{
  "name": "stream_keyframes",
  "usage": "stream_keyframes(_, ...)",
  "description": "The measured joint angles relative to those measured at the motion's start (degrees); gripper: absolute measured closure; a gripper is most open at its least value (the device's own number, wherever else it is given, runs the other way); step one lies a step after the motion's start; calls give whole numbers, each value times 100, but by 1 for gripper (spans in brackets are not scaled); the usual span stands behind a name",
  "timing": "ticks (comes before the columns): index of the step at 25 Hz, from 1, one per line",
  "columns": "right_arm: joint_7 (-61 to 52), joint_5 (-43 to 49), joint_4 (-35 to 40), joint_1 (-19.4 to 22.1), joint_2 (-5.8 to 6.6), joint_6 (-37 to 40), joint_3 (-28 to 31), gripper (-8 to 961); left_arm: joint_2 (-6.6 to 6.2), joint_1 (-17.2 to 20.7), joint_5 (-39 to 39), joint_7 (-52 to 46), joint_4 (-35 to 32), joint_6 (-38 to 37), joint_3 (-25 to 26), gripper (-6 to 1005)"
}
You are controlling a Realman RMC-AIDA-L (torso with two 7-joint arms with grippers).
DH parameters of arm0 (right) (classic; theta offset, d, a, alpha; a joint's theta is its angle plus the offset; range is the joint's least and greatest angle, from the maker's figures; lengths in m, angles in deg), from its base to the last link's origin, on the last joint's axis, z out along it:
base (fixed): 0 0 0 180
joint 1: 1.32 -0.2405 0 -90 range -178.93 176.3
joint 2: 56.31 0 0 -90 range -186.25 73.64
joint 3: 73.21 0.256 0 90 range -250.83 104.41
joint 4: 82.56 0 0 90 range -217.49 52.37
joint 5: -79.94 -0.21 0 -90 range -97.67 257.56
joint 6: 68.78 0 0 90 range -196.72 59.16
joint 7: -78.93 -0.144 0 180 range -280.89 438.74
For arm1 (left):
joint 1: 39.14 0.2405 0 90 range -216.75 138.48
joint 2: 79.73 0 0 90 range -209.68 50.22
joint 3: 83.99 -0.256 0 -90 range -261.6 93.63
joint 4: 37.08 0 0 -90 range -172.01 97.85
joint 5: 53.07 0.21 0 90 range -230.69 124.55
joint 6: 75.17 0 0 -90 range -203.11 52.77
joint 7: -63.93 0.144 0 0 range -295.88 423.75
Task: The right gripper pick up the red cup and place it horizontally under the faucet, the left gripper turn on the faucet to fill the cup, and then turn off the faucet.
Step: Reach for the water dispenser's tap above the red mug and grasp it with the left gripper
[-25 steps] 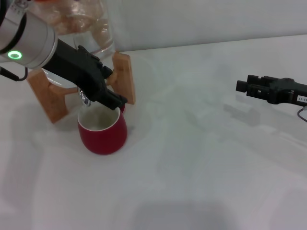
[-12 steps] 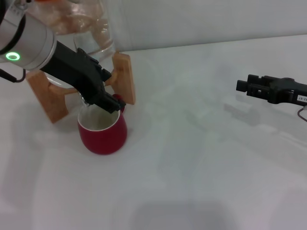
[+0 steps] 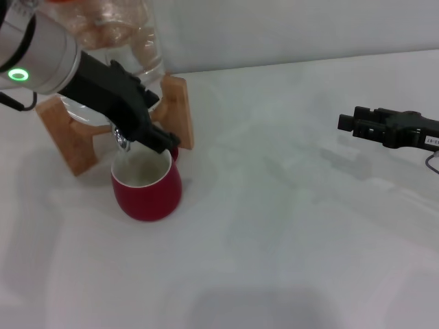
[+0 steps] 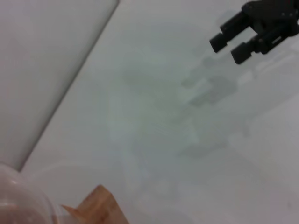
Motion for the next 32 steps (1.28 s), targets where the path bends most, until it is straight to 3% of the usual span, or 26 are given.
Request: stream_keyframes(32, 0, 0, 0, 9, 9, 16, 61, 350, 4, -18, 68, 43, -191, -84, -58, 202)
